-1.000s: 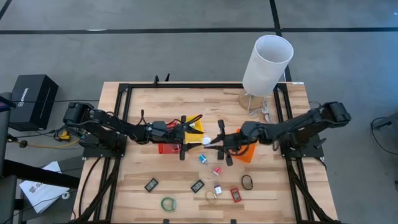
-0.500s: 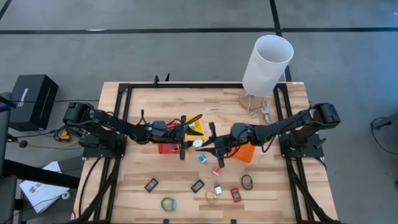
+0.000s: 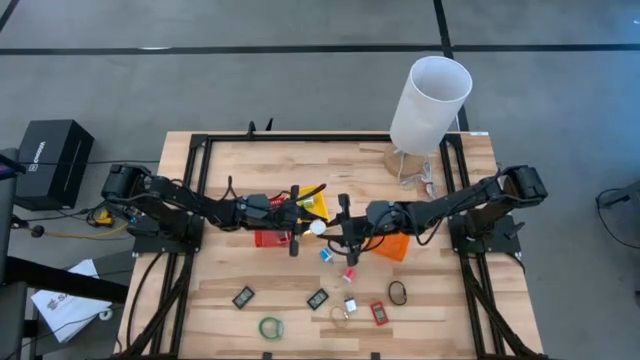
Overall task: Pick & Place Office items
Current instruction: Put the white wrist watch into the red bin
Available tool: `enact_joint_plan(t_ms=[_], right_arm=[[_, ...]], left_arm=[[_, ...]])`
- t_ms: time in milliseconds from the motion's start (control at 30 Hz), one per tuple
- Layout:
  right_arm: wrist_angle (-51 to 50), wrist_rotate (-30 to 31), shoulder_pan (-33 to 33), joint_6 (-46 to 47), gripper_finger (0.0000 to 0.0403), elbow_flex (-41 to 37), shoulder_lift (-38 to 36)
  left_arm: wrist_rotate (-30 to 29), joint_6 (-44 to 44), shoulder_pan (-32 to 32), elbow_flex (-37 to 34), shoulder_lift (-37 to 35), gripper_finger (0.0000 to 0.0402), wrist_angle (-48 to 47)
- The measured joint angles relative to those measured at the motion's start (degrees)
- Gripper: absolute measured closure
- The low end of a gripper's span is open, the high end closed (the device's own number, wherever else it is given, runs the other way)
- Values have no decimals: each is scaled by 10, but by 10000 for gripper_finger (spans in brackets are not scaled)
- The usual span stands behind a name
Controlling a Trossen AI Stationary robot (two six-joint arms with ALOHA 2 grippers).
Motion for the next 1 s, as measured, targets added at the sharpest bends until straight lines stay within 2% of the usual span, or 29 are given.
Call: enact_joint_plan(t_ms=[100, 233, 367, 467, 700, 867, 1000], right_arm=[[-20, 5, 1, 0, 295, 0, 0], [-66, 53, 7, 0, 258, 0, -6], [-130, 105, 20, 0, 230, -1, -18], [-146, 120, 29, 0, 216, 0, -24], [-162, 120, 43, 58, 206, 0, -27], [-167, 120, 43, 96, 209, 0, -27], [-170, 119, 43, 112, 211, 0, -27]], left_arm=[[-31, 4, -1, 0, 0, 395, -23], [-87, 25, -1, 0, -10, 391, -73], [-125, 25, -1, 0, -62, 393, -152], [-140, 2, -1, 0, -116, 395, -242], [-145, -75, 11, 0, -201, 386, -439], [-143, -120, 31, 0, -205, 392, -545], [-124, -150, 52, 0, -190, 384, -585]])
